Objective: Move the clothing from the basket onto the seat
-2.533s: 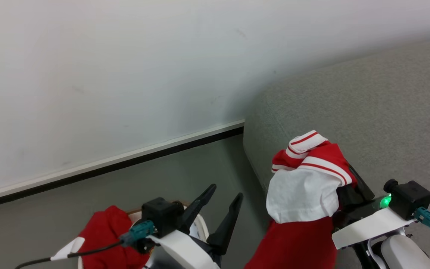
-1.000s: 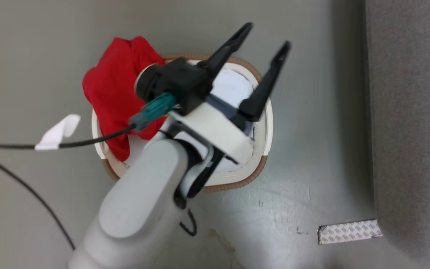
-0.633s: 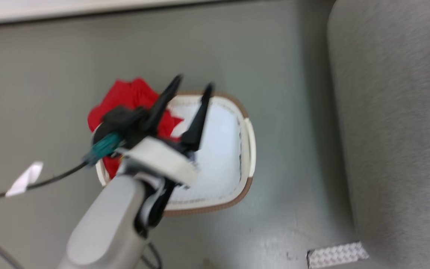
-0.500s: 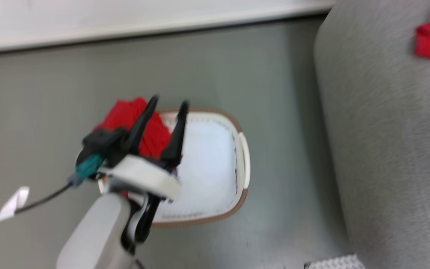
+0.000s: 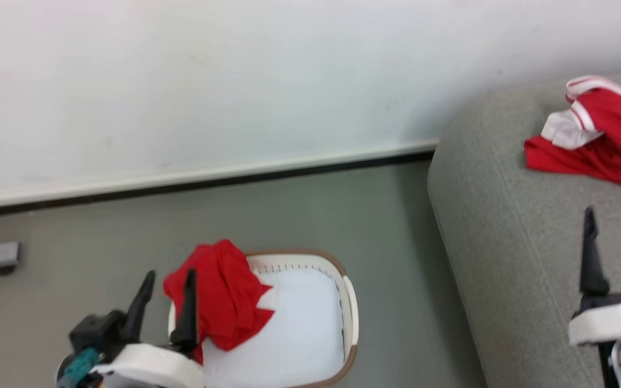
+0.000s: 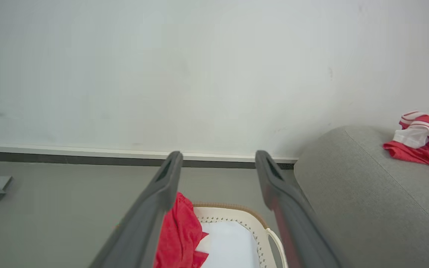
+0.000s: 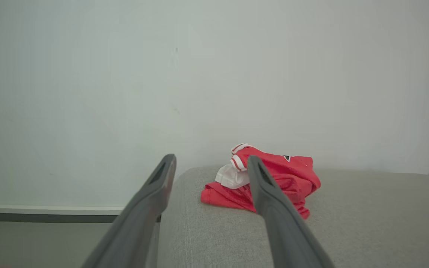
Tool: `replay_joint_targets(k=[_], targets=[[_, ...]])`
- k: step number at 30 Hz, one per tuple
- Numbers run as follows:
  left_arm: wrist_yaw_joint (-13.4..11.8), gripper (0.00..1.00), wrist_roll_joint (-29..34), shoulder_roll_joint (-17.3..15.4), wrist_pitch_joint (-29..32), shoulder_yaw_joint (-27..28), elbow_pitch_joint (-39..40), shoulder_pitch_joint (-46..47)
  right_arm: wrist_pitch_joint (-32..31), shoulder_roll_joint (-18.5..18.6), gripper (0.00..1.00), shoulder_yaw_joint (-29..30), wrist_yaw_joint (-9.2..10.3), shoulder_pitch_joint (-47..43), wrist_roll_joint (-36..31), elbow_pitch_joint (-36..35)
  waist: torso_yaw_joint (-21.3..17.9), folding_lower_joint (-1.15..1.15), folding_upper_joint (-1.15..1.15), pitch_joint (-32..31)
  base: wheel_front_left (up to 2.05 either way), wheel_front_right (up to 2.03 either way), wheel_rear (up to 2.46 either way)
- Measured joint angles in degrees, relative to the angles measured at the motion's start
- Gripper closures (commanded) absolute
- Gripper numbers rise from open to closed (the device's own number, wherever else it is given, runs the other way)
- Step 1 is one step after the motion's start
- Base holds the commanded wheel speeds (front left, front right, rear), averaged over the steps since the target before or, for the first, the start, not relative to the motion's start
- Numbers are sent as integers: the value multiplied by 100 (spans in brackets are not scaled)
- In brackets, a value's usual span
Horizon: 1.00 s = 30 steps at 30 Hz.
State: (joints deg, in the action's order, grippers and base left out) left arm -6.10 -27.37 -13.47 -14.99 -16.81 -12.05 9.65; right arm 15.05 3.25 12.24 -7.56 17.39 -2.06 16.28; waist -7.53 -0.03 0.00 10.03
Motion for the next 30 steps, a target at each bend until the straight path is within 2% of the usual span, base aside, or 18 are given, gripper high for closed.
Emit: replay_joint_targets(k=[7, 13, 21, 30], targets=[[160, 0, 446, 422, -13, 881, 345, -965, 0, -47, 0, -602, 0, -911, 310, -252, 135, 0, 0, -635, 0, 0, 0], [385, 0, 968, 750, -13, 1415, 533, -1432, 0, -41, 0, -1091, 0, -1210, 624, -126, 245, 1, 0, -896, 0, 0, 0], [651, 0, 1355, 978, -13, 1703, 568, -1643, 0, -44, 0, -1413, 0, -1310, 857, 175, 330, 2, 1, -973, 0, 0, 0], [793, 0, 1506, 1056, -13, 1813, 566, -1663, 0, -46, 0, -1462, 0, -1326, 864, 264, 319, 3, 0, -972, 0, 0, 0]])
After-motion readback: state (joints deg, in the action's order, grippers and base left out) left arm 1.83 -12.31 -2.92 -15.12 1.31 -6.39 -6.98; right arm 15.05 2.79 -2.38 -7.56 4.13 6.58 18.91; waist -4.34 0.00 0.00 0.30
